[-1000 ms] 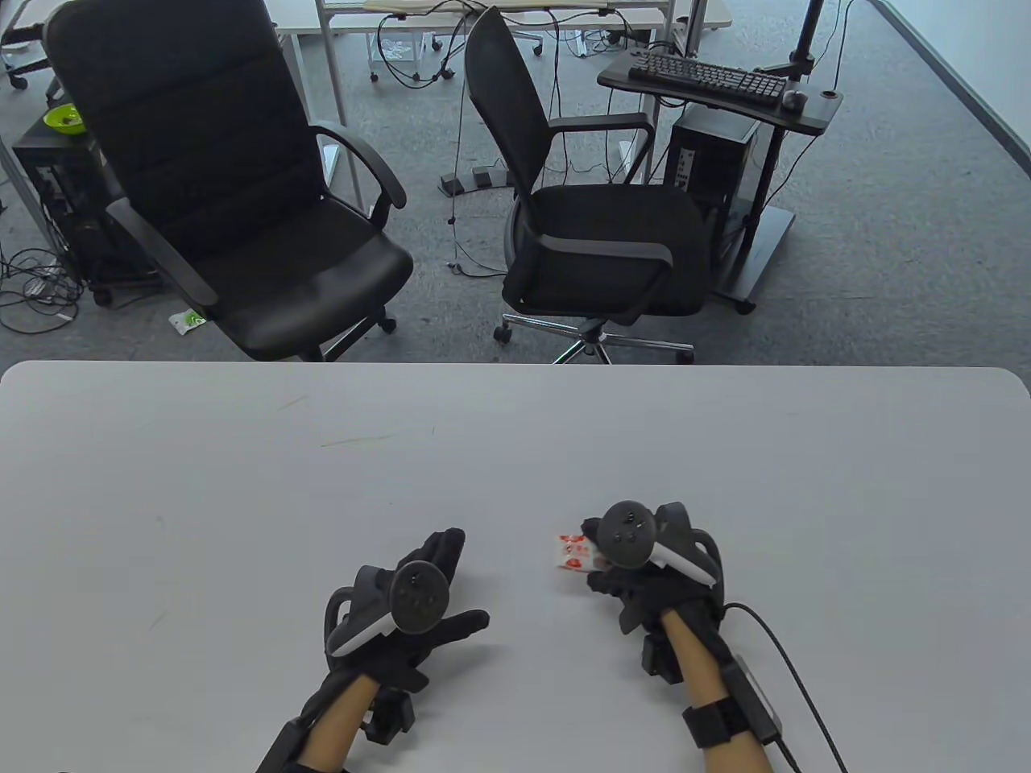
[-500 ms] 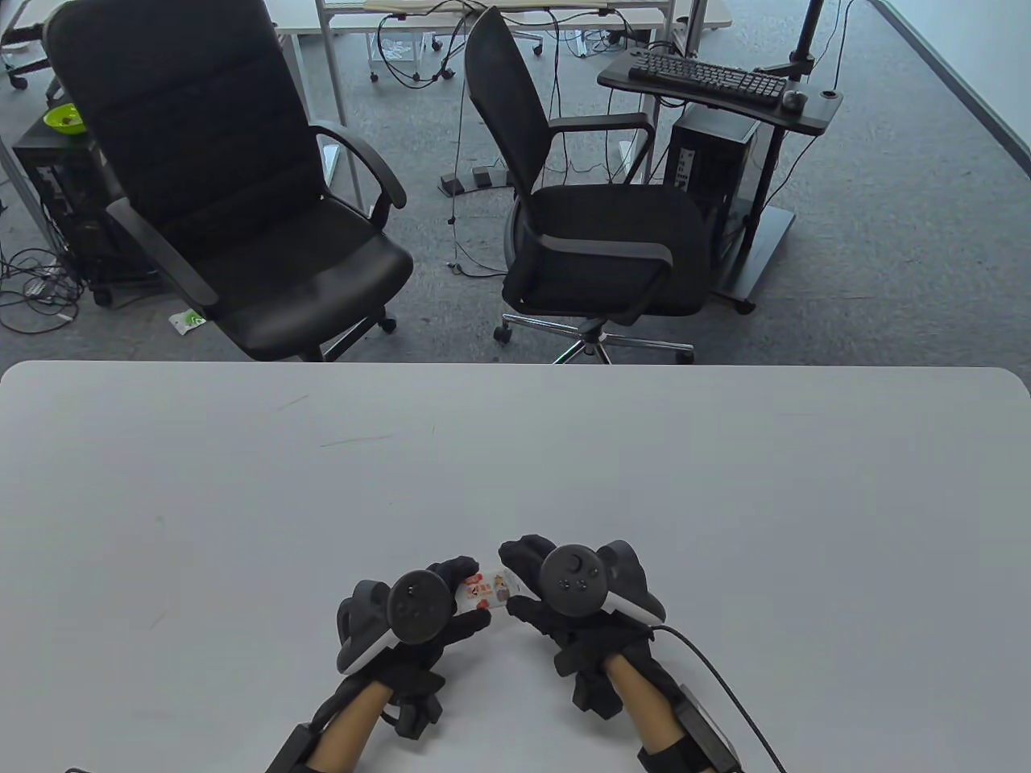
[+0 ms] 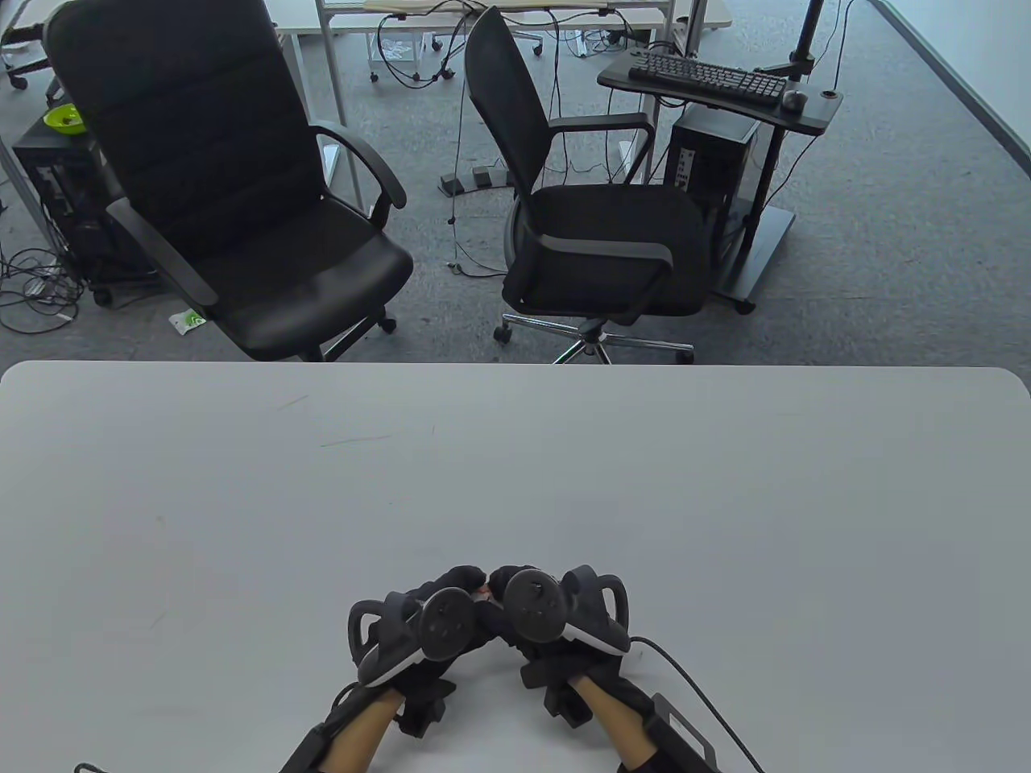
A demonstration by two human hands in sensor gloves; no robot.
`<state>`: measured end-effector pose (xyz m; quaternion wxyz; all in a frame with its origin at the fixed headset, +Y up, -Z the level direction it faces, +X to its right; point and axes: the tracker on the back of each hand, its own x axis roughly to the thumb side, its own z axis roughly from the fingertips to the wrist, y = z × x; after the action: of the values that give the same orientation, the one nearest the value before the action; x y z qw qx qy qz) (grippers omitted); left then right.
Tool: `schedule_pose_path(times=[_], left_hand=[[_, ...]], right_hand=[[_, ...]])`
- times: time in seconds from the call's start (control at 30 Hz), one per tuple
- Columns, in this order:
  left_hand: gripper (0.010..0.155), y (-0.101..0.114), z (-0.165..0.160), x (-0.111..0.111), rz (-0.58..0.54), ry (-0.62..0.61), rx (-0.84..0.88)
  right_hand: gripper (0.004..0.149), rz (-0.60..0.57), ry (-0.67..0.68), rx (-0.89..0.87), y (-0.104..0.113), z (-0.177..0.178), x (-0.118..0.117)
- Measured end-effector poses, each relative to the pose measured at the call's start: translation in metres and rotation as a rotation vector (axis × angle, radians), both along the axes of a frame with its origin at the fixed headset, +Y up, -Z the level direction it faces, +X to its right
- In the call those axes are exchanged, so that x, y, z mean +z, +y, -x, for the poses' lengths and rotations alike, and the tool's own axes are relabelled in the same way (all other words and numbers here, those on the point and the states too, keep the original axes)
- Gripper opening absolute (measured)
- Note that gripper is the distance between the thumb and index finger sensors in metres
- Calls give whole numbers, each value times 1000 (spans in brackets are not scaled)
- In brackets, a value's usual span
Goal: Tear open small pack of wet wipes
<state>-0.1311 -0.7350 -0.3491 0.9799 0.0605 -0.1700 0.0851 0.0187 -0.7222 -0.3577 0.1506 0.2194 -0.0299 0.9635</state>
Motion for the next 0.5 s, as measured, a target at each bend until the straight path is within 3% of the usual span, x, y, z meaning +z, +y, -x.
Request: schedule_pose_path(times=[0.13, 0.5], left_hand=[[72, -1, 1, 0, 9, 7, 4], [71, 0, 16, -4, 66, 27, 69]], right_hand=[[36, -32, -18, -16, -1, 0, 1], [33, 13, -89, -112, -2, -26, -14]])
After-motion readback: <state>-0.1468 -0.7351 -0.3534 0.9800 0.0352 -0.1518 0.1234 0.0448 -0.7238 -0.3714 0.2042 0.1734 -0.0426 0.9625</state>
